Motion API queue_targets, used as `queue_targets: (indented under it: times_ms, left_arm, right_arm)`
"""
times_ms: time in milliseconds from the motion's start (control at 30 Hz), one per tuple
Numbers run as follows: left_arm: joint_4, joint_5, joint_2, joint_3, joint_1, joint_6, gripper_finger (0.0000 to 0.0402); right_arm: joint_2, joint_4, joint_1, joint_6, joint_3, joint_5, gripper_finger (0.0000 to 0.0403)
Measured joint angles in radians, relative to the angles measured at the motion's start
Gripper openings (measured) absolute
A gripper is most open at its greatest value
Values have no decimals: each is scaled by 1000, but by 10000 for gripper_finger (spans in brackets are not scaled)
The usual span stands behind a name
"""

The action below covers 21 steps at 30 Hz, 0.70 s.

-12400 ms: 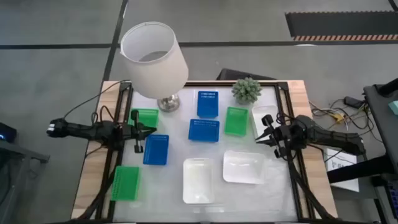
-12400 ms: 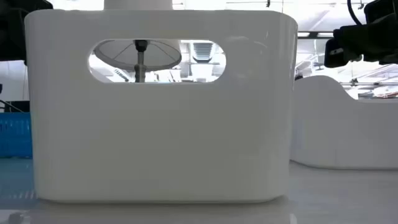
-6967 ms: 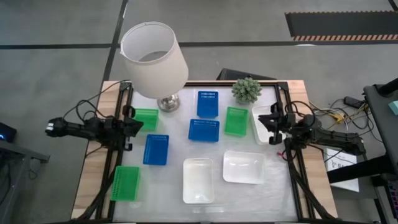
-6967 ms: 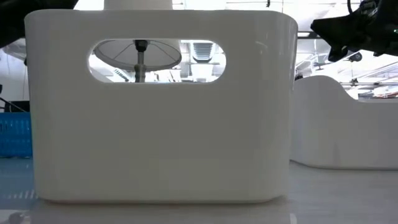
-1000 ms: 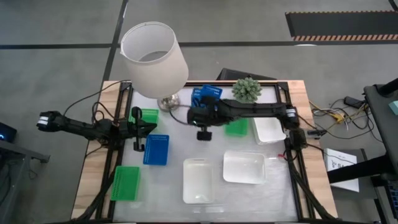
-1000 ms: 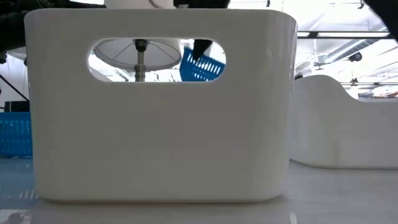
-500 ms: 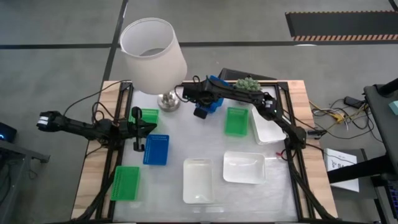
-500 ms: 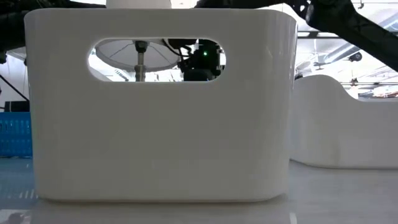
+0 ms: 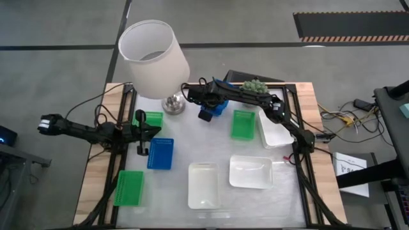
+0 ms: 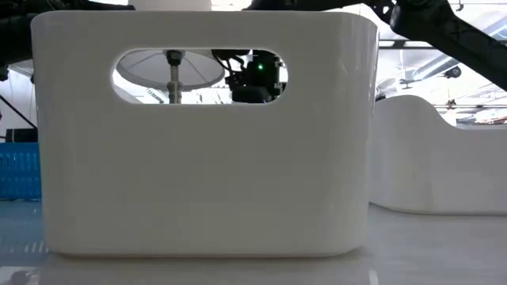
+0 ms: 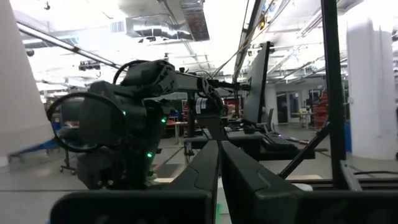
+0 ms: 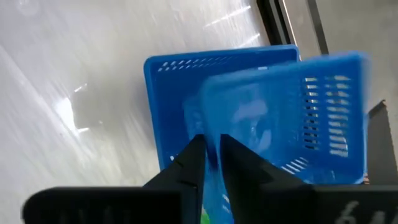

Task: Stack baskets by color
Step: Stack the middle blue bin on the top blue bin

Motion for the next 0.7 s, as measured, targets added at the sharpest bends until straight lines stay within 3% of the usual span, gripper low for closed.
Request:
queue_targets:
  times_ms: [300, 700]
  left_arm:
    - [40, 147, -8, 0, 0, -22, 2]
    - [50, 171, 18, 0, 0, -38, 2]
  right_arm:
    - [0, 15, 7, -5, 0, 0, 75]
    - [-25, -24, 43, -10, 0, 1, 77]
